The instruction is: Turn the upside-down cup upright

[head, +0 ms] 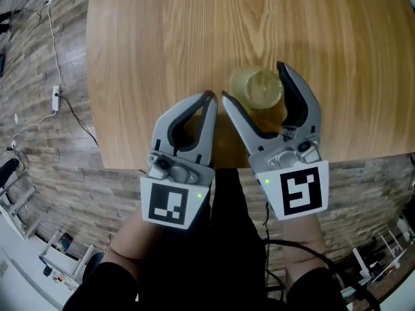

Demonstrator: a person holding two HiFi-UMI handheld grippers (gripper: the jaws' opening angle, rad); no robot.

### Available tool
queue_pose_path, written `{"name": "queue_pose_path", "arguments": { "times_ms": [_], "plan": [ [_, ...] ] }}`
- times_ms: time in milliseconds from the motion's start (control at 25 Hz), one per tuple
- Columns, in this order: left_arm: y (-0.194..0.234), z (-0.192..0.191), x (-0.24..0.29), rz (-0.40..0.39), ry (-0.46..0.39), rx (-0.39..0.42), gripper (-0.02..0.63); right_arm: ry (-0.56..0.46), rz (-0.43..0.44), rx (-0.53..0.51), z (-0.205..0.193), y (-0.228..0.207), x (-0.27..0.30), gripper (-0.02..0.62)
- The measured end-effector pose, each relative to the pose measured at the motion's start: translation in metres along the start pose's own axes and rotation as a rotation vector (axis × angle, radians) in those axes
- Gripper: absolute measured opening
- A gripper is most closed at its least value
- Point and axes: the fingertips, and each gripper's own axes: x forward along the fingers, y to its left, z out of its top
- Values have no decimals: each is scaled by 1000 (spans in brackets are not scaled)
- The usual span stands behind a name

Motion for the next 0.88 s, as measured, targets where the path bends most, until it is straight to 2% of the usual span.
{"name": "queue_pose_path", "arguments": {
  "times_ms": [160, 360, 600, 680, 800, 880],
  "plan": [
    [0, 3, -9, 17, -27, -33, 9, 32, -13, -58, 1, -3, 9, 311],
    [-1, -1, -12, 20, -30, -36, 9, 66, -13, -50, -6, -5, 11, 310],
    [-4, -4, -16, -63, -3, -42, 16, 27, -9, -24, 12, -1, 2, 308],
    [-10, -2, -13, -92, 9, -3, 108, 5, 6, -10, 27, -2, -3, 308],
    [-19, -4, -5, -138, 49, 62, 195, -36, 31, 8, 57, -5, -8, 308],
    [-33, 3, -1, -196, 49, 3, 275, -60, 45, 30, 80, -7, -20, 308]
  ]
}}
